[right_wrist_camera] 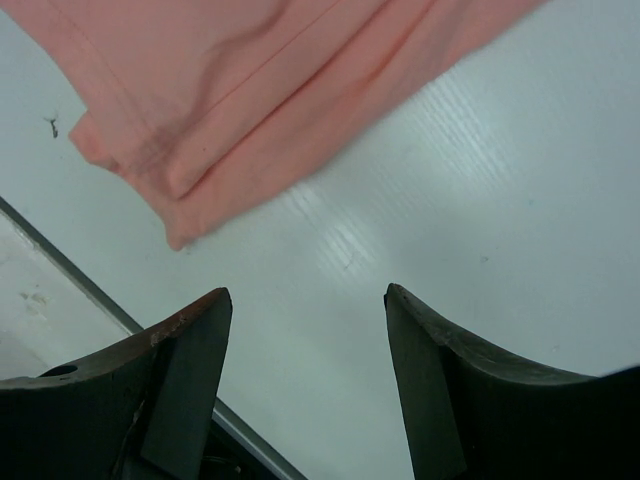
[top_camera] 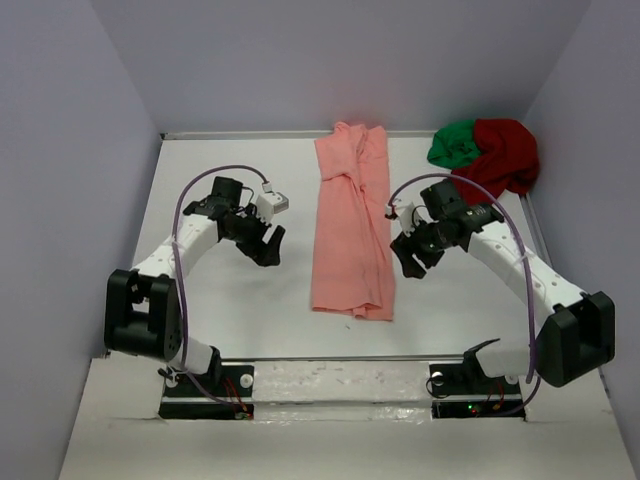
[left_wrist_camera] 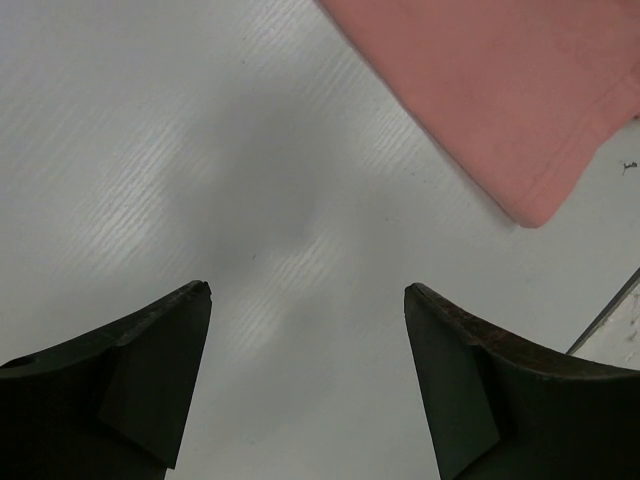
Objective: Fold and stack the t-shirts
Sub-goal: Rotate the tshirt 90 degrees, then grab the bottom of the folded rectangular tshirt with both arms
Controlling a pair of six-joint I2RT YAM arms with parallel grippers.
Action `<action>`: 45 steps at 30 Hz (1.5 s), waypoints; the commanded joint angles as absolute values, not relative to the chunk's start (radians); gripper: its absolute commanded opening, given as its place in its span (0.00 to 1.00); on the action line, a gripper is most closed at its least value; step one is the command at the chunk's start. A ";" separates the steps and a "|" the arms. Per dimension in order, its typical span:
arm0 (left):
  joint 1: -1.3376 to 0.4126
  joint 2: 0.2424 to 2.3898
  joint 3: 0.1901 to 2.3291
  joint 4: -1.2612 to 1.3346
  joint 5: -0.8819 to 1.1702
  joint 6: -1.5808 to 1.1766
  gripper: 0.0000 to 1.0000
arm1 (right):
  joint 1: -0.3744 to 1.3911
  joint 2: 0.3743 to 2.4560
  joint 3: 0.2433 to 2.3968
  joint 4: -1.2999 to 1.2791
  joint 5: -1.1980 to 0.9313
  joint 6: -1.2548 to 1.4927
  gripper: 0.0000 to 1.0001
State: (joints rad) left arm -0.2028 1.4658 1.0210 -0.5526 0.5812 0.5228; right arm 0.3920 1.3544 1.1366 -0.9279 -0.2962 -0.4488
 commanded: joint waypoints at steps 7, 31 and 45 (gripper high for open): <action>-0.350 1.522 1.014 -0.597 0.606 0.566 0.77 | 0.385 1.397 1.115 -0.972 -0.475 -0.466 0.61; -0.558 1.715 1.088 -0.660 0.696 0.580 0.61 | 0.376 1.812 1.164 -0.983 -0.776 -0.439 0.49; -0.643 1.657 1.077 -0.623 0.666 0.532 0.54 | 0.376 1.859 1.192 -1.014 -0.733 -0.408 0.50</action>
